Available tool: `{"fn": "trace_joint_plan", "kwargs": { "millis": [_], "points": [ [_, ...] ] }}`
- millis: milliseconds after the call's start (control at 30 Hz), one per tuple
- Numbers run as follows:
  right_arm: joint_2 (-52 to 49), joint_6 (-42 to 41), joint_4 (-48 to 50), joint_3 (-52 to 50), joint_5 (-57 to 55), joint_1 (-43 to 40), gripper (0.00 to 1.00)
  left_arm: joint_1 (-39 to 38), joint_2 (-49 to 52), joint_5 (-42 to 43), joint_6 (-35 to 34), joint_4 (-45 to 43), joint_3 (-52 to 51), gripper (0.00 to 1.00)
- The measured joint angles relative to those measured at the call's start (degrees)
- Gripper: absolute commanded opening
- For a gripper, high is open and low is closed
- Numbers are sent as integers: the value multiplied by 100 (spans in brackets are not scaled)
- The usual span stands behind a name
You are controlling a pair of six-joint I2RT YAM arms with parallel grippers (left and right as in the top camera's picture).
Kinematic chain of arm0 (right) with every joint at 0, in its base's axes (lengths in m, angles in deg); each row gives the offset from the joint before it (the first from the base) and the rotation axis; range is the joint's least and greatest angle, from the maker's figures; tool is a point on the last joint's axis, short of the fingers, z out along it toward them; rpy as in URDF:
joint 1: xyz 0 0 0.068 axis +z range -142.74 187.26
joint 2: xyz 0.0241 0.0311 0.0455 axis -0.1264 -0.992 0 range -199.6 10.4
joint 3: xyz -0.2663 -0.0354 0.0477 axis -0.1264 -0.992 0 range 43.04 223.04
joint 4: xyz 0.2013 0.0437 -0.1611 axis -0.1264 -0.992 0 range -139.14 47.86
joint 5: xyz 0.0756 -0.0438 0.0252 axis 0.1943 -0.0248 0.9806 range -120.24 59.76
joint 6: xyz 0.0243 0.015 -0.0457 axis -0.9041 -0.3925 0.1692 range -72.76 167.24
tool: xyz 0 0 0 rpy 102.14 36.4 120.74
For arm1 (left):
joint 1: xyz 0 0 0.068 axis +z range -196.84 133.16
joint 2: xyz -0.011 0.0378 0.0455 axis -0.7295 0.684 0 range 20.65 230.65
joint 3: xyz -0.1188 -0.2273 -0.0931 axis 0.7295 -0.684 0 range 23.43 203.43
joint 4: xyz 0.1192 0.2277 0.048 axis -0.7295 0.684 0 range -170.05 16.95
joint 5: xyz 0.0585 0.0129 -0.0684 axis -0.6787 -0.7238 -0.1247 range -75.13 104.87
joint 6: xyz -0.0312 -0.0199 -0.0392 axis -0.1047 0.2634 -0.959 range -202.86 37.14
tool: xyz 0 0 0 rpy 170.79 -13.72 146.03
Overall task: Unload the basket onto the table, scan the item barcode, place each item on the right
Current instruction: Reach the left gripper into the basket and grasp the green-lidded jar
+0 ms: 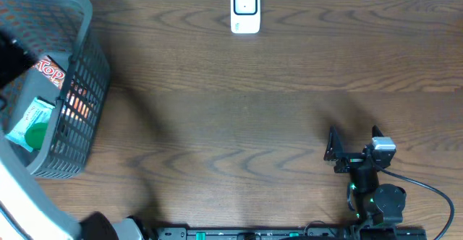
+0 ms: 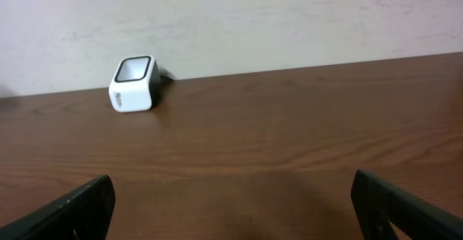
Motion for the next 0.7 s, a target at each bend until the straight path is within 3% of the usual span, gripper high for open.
{"fn": "trace_joint_plan", "kwargs": {
  "millis": [333,700],
  "points": [
    [0,0,0,0,0,0,99,540,619,-227,391,-24,-428,98],
    [0,0,0,0,0,0,99,706,872,-514,431,-1126,-2299,98]
  ]
}}
